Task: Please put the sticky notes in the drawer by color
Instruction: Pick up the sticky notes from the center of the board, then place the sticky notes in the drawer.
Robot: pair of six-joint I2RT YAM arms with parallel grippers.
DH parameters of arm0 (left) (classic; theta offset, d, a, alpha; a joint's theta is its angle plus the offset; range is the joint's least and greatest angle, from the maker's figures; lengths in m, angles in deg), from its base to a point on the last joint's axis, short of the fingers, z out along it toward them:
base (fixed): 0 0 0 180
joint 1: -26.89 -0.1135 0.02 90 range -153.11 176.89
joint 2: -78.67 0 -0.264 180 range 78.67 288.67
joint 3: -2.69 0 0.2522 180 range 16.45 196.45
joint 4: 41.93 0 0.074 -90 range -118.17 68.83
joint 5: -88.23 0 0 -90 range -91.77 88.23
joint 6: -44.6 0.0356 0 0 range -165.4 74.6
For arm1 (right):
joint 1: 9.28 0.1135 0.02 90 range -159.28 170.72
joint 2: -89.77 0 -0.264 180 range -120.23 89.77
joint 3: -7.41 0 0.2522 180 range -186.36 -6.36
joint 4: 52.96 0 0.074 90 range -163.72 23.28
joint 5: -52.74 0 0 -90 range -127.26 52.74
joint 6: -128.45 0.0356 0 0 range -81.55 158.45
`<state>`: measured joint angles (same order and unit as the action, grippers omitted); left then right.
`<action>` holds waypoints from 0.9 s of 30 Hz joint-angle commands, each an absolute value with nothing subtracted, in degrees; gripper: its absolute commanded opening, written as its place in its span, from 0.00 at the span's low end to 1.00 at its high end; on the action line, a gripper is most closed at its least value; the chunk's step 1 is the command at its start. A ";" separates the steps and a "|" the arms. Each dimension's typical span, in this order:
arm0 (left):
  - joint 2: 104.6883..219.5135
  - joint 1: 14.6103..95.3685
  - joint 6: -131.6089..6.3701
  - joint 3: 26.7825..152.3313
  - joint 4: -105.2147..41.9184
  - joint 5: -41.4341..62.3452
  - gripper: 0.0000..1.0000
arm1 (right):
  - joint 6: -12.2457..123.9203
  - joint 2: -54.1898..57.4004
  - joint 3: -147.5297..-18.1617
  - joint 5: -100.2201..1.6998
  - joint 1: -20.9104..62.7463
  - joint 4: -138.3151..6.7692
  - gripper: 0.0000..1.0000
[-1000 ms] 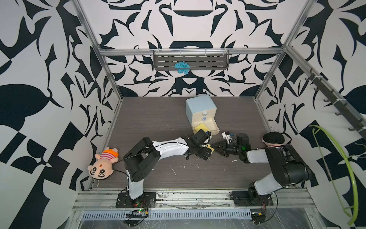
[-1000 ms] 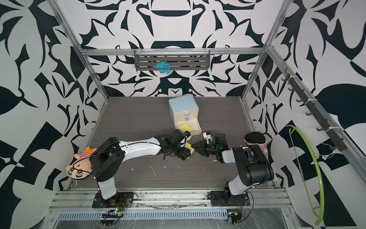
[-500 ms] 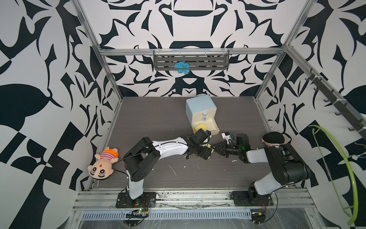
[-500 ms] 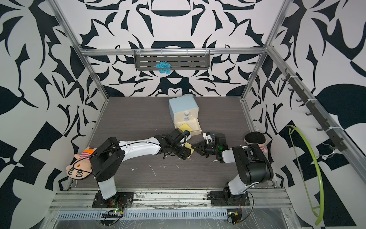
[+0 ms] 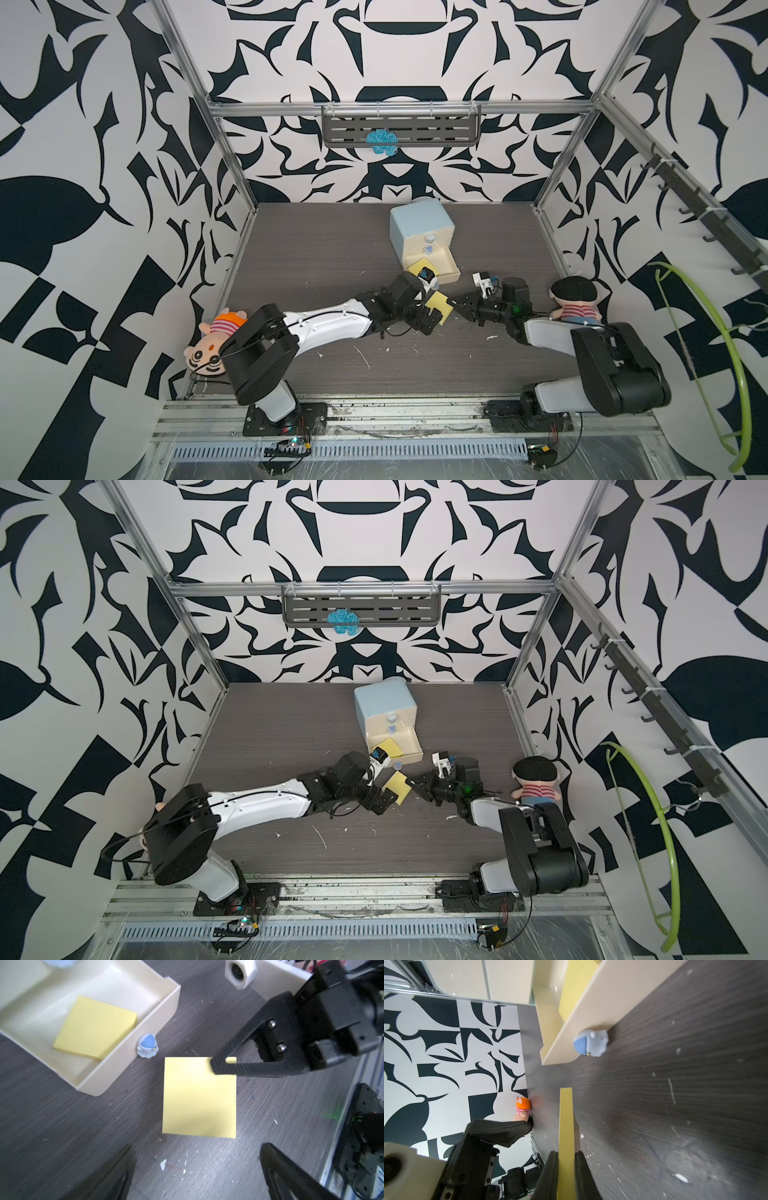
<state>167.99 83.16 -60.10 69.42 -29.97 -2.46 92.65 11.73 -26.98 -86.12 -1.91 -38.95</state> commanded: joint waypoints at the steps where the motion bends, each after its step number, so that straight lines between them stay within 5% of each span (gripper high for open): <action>1: 162.25 83.45 -56.74 64.53 -41.16 -5.98 0.99 | 91.18 17.14 -29.37 -82.95 -2.10 -44.35 0.00; 10: 157.70 83.05 -50.89 56.85 -48.69 -8.42 0.99 | 94.05 21.11 -39.04 -69.95 -2.14 -50.64 0.00; 27: 156.37 82.88 -46.54 53.10 -48.66 -9.01 0.99 | 102.26 2.55 -54.98 -54.33 5.55 -53.90 0.00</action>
